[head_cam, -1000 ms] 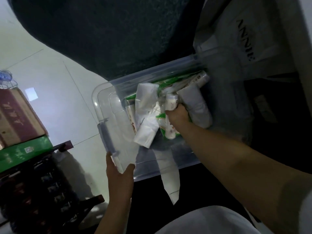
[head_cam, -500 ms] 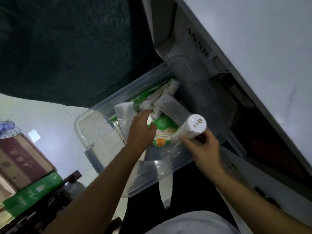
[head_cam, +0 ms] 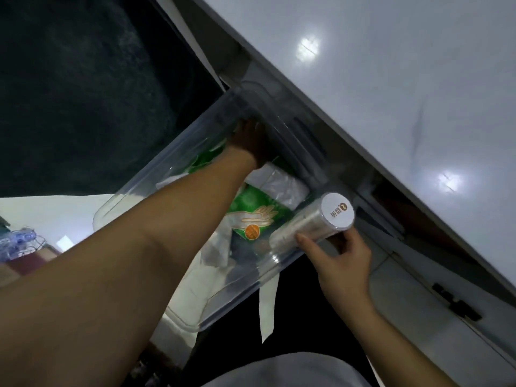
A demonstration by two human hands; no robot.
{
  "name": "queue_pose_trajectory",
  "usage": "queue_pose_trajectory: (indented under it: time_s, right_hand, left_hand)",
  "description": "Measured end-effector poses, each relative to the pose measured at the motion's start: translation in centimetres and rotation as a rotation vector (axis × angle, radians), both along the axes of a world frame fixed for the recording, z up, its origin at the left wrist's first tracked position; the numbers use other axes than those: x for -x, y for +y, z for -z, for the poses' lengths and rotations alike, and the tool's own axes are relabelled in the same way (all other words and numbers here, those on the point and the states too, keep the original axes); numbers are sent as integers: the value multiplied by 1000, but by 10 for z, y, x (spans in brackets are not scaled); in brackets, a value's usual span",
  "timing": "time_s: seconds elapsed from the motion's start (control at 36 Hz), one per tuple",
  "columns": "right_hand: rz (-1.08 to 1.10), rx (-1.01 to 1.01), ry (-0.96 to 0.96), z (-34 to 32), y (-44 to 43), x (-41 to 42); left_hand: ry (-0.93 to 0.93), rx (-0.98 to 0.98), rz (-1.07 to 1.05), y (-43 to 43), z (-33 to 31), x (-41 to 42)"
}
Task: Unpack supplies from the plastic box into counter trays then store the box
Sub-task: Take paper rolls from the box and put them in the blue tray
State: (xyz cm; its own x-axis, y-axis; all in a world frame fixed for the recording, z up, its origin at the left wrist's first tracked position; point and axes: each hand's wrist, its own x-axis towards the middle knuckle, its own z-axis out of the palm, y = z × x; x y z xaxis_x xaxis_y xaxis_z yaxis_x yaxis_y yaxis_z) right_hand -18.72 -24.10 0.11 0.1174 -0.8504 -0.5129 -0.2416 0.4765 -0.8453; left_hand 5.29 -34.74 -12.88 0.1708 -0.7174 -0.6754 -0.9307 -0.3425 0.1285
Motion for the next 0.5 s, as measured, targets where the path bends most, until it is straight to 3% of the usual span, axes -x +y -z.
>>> queue_pose_trajectory:
  time_s: [0.22,0.36,0.5]
  right_hand:
    - [-54,-31,55,1,1,12]
    - [-145,-44,60,0,-5,8]
    - [-223,12,44,3,-13,4]
  left_hand:
    - [-162,66,122,22,-11,9]
    - [-15,339,47,46,-16,11]
    - [2,249,-77,61,-21,12]
